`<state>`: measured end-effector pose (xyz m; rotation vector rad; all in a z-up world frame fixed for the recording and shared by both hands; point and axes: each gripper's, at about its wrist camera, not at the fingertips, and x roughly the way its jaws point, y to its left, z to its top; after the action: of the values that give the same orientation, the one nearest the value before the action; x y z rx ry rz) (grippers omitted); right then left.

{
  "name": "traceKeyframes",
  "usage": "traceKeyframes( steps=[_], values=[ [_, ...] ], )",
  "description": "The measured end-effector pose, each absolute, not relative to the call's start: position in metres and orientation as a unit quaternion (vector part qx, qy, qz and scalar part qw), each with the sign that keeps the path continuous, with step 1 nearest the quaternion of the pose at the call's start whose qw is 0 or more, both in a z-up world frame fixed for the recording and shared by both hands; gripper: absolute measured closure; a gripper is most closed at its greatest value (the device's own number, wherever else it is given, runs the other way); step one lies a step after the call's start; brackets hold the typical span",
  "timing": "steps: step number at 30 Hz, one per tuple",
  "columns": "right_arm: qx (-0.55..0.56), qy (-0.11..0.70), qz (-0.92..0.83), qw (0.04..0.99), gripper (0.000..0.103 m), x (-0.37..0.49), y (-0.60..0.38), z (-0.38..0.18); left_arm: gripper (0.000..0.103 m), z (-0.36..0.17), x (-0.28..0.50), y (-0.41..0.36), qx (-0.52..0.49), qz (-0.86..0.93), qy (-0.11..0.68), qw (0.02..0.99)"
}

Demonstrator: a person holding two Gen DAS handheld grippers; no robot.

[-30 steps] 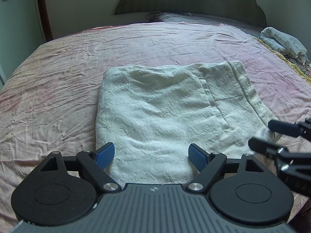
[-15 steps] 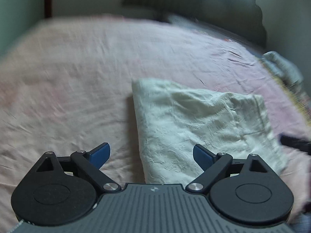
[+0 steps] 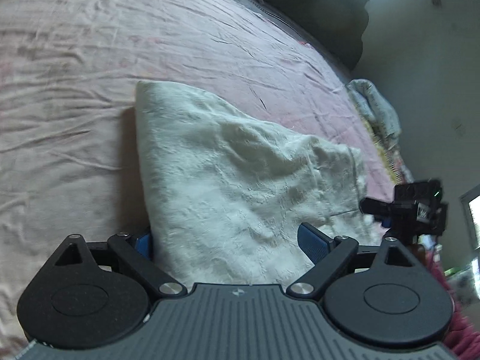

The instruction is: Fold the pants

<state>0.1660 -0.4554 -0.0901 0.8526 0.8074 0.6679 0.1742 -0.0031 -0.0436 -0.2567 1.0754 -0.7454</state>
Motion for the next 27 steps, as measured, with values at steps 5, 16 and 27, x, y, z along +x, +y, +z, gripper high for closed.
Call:
traceKeyframes(
  steps=[5,16,27],
  values=[
    [0.353,0.394,0.259,0.808,0.073,0.164,-0.434,-0.085,0.068,-0.035,0.154,-0.013,-0.047,-0.296,0.463,0.835],
    [0.289,0.314,0.304,0.852,0.082,0.159,-0.413,-0.015,0.087,0.015,0.131,-0.009,-0.009,-0.265,0.341,0.902],
    [0.270,0.297,0.290,0.869,0.082,0.294,-0.401,-0.006,0.087,0.028,0.256,-0.017,0.027,-0.199,0.335,0.921]
  ],
)
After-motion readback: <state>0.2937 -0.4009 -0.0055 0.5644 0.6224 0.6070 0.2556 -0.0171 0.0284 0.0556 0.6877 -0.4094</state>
